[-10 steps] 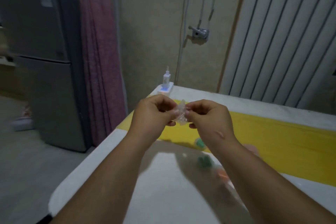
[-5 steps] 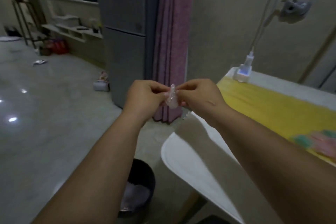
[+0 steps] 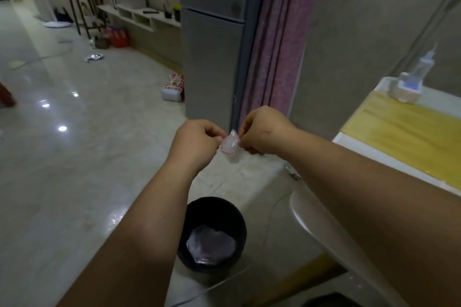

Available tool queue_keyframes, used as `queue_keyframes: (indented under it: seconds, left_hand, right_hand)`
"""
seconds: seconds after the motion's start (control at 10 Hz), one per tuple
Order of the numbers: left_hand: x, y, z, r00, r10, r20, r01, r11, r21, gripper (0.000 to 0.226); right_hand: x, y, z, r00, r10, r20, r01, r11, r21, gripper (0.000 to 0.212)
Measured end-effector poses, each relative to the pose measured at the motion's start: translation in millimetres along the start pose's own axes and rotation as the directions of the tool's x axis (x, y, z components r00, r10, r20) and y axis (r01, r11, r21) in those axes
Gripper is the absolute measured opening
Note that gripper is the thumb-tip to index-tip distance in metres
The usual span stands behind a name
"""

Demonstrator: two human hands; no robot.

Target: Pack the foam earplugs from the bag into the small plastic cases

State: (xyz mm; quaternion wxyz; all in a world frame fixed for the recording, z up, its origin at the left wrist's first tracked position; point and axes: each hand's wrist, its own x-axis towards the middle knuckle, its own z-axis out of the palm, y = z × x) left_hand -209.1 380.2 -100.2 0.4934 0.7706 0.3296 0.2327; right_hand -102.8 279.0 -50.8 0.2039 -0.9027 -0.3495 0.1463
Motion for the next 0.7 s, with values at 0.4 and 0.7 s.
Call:
queue_keyframes:
  seconds: [0.4, 0.7]
  left_hand:
    - [8.4, -17.3, 0.1, 0.993, -0.024, -0.12, 0.045, 0.984, 0.175, 0.03]
    - [7.8, -5.3, 10.9, 0.997, 0.009, -0.08, -0.002, 0.996, 0.094, 0.013]
  right_hand:
    - [18.3, 8.8, 12.9, 0.992, 0.082, 0.091, -0.08, 0.996, -0.029, 0.011]
    - [8.4, 13.9, 8.2, 0.997, 0.073, 0.025, -0.075, 0.993, 0.096, 0.009]
